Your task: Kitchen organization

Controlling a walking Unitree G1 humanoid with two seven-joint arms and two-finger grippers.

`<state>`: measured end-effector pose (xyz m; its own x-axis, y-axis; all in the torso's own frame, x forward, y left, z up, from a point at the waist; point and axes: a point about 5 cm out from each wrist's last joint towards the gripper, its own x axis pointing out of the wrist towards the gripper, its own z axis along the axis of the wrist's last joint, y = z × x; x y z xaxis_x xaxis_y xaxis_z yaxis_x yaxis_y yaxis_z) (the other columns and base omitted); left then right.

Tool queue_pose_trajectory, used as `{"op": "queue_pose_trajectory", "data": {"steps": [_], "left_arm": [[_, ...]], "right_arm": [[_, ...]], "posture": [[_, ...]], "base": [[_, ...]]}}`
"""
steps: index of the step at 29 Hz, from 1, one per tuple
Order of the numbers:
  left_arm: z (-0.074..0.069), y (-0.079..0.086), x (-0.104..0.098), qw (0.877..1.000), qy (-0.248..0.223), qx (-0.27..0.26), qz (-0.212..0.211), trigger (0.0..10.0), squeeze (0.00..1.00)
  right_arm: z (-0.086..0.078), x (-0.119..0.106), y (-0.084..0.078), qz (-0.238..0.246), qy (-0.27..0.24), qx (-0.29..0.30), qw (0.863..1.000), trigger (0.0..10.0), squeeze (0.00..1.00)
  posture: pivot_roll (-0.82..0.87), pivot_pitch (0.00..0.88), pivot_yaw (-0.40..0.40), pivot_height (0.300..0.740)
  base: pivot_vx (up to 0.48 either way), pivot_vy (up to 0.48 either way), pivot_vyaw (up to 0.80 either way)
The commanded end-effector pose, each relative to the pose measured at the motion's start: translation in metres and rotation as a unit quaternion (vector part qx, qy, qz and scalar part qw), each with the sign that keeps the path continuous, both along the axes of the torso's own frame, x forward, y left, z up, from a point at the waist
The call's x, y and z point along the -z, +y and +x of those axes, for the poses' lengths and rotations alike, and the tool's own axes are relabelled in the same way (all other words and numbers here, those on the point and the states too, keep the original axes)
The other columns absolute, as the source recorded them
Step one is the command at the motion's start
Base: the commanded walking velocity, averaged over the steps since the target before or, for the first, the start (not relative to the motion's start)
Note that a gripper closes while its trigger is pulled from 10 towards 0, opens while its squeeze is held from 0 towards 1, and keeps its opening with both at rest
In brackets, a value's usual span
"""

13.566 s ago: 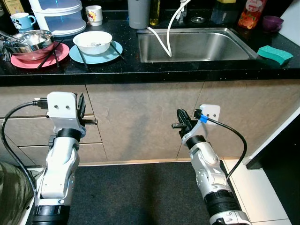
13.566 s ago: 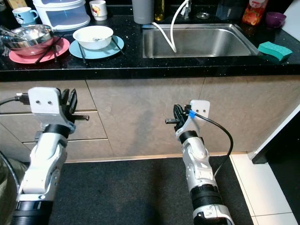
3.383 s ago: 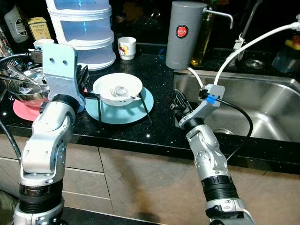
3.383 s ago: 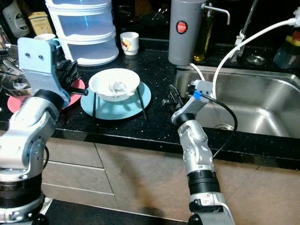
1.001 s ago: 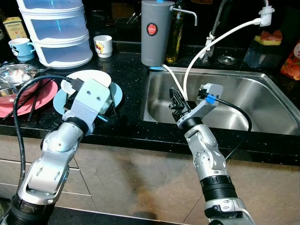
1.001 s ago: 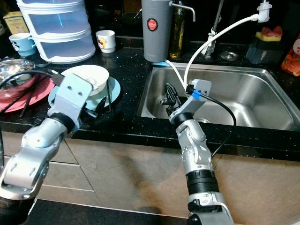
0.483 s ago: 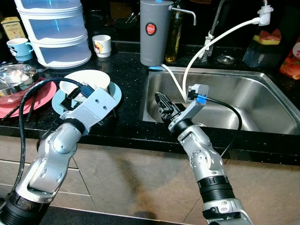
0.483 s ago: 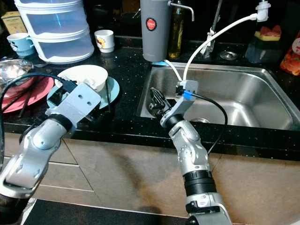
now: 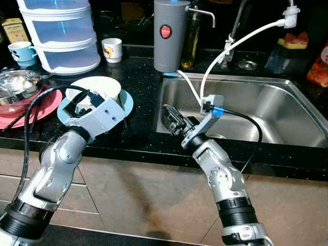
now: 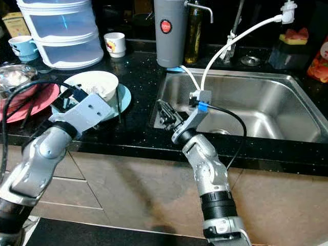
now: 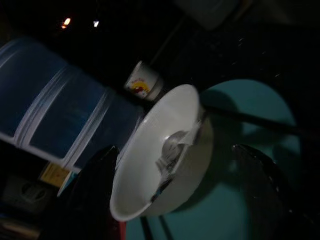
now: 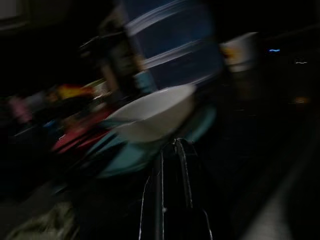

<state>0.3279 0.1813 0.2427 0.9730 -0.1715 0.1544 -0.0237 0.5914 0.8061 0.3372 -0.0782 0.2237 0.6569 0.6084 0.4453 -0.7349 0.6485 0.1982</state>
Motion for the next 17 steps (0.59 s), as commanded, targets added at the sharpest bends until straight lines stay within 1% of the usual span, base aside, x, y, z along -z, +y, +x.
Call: {"op": "queue_pose_trajectory", "data": {"steps": [1, 5, 7, 8, 11, 17], "left_arm": [[0.001, -0.002, 0.000, 1.000, 0.001, 0.008, 0.017, 10.0, 0.00], [0.005, -0.004, 0.002, 1.000, 0.004, 0.017, 0.007, 10.0, 0.00], [0.006, -0.004, 0.003, 1.000, 0.005, 0.018, 0.002, 10.0, 0.00], [0.008, -0.002, 0.003, 1.000, 0.005, 0.019, 0.008, 10.0, 0.00], [0.009, 0.000, 0.003, 1.000, 0.005, 0.012, 0.005, 10.0, 0.00], [0.010, 0.004, 0.004, 1.000, 0.005, 0.003, 0.012, 10.0, 0.00]], "right_arm": [[-0.004, -0.001, 0.004, -0.010, -0.016, -0.015, 1.000, 10.0, 0.00], [-0.015, -0.007, 0.006, -0.026, -0.087, -0.018, 0.996, 10.0, 0.00], [-0.018, -0.009, 0.007, -0.035, -0.108, -0.018, 0.993, 10.0, 0.00], [-0.020, -0.010, 0.009, -0.040, -0.115, -0.026, 0.992, 10.0, 0.00], [-0.022, -0.010, 0.010, -0.041, -0.114, -0.034, 0.992, 10.0, 0.00], [-0.023, -0.005, 0.012, -0.049, -0.109, -0.038, 0.992, 10.0, 0.00]], "posture": [[0.15, 0.070, 0.008, 0.740], [0.15, 0.072, 0.009, 0.740], [0.15, 0.073, 0.010, 0.740], [0.14, 0.074, 0.011, 0.740], [0.14, 0.073, 0.011, 0.740], [0.14, 0.068, 0.009, 0.740]], "base": [[0.000, 0.000, 0.00], [0.000, 0.000, 0.00], [0.000, 0.000, 0.00], [0.000, 0.000, 0.00], [0.000, 0.000, 0.00], [0.000, 0.000, 0.00]]}}
